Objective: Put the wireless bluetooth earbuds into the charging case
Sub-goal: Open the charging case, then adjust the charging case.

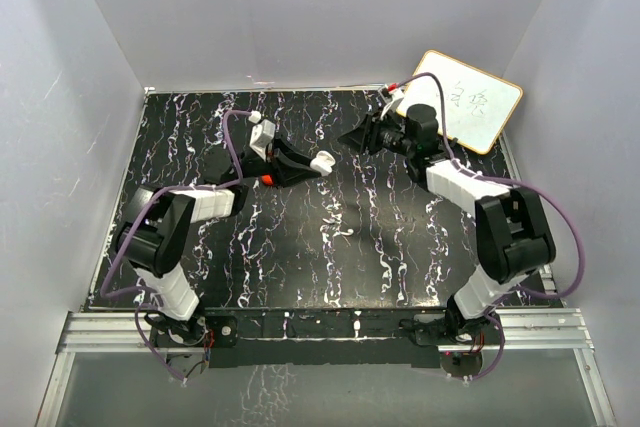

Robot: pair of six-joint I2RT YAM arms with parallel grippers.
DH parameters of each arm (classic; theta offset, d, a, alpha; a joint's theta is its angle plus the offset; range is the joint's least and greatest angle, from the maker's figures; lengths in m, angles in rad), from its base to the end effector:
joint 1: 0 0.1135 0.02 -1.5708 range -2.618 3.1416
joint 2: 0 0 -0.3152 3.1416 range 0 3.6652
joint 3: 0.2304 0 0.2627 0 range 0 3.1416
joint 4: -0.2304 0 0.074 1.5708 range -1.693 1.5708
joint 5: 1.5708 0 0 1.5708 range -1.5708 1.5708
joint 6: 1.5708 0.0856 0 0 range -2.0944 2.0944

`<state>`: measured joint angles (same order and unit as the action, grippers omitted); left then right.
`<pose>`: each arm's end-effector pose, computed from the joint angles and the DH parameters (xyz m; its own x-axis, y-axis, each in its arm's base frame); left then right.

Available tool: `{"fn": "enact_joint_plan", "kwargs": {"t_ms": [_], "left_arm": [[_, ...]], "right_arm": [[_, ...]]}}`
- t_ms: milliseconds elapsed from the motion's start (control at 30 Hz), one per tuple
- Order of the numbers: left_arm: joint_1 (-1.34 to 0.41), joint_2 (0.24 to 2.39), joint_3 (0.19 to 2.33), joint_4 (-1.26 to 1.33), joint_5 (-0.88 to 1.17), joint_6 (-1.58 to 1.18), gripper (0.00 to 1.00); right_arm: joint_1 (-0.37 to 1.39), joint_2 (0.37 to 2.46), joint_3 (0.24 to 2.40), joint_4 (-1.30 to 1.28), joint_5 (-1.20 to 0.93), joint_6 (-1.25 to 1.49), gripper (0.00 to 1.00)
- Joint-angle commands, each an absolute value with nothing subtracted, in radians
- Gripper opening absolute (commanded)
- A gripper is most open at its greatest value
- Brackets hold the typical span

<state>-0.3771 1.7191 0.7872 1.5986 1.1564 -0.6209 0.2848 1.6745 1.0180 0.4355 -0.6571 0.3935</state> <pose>0.2989 -0.2026 0.3228 -0.0077 -0.2489 -0.9685 0.9991 -0.0435 0.0032 0.3981 0.1710 0.2873 -0.4989 0.1703 -0.8498 -0.6530 0.5708 0.4978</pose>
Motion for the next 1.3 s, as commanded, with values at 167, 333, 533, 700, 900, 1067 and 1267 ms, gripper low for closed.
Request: {"fn": "enact_joint_plan", "kwargs": {"t_ms": [167,333,533,700,900,1067,1267], "left_arm": [[-0.374,1.794,0.796,1.789,1.111,-0.594,0.0],[-0.374,1.791,0.801,1.789,1.119,-0.595,0.0],[-0.377,1.782,0.821,1.789,1.149,-0.615,0.0],[-0.379,1.778,0.826,1.789,1.165,-0.622,0.0],[-0.384,1.784,0.842,1.789,1.167,-0.635,0.0],[-0.394,1.788,0.863,1.788,1.18,-0.65,0.0],[-0.403,1.782,0.863,1.788,1.187,-0.654,0.0]], "right_arm": [[0.28,1.452,0.921,0.445,-0.683,0.301,0.41],[0.28,1.422,0.872,0.533,-0.789,0.324,0.41],[0.28,1.461,0.887,0.595,-0.931,0.334,0.41],[0.284,1.476,0.879,0.679,-0.99,0.388,0.41],[0.315,1.497,0.925,0.599,-0.991,0.341,0.41],[0.348,1.517,0.952,0.554,-0.969,0.301,0.41],[0.354,1.527,0.97,0.555,-0.961,0.301,0.36]]}}
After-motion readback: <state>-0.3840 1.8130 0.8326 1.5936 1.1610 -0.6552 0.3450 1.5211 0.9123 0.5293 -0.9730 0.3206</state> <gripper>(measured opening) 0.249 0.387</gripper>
